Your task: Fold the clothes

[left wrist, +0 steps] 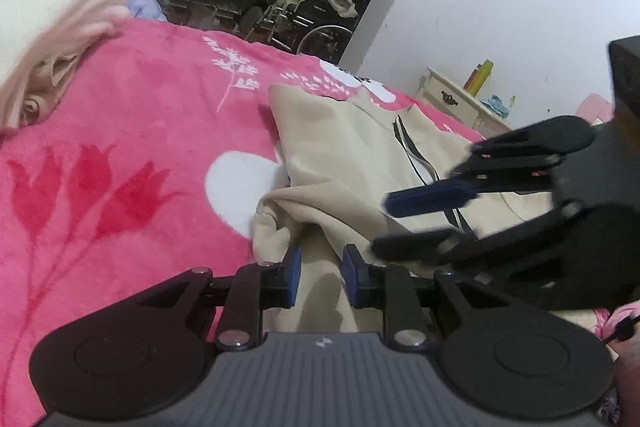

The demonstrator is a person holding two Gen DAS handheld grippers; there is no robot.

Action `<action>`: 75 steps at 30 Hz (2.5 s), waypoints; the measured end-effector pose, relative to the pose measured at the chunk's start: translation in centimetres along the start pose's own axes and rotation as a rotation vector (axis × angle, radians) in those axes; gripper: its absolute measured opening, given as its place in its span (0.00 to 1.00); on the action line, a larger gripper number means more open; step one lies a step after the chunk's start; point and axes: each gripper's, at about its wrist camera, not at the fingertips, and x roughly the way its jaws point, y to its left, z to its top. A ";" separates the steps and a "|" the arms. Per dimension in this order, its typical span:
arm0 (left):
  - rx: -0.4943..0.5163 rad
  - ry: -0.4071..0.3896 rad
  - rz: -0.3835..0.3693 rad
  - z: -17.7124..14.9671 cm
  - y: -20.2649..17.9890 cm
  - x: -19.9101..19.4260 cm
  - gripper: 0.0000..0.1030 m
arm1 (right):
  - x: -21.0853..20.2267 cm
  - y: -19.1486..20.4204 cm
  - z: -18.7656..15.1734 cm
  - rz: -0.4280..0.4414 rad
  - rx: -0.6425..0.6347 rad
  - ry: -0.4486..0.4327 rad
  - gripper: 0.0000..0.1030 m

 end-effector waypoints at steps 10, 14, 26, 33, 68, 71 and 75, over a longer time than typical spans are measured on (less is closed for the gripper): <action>0.042 -0.002 -0.012 -0.4 -0.5 -0.5 0.22 | -0.5 -4.5 0.7 0.077 0.227 -0.027 0.04; 0.108 -0.012 -0.067 -0.1 -2.0 0.5 0.22 | -2.0 -6.7 0.9 0.155 0.337 -0.070 0.04; 0.044 0.000 0.031 0.2 -0.7 4.4 0.13 | -2.7 -7.9 1.0 0.246 0.393 -0.120 0.04; -0.016 -0.064 0.015 1.0 0.3 3.9 0.08 | -2.3 -8.3 1.1 0.318 0.433 -0.122 0.04; -0.446 0.038 -0.125 2.4 8.9 5.4 0.26 | 5.1 -18.0 6.5 0.057 0.467 -0.071 0.47; -0.461 0.052 -0.139 2.1 9.2 5.2 0.21 | 8.5 -18.4 6.9 0.053 0.481 0.009 0.44; -0.493 0.059 -0.155 2.1 9.7 5.7 0.16 | 11.4 -18.6 6.3 0.060 0.516 0.083 0.06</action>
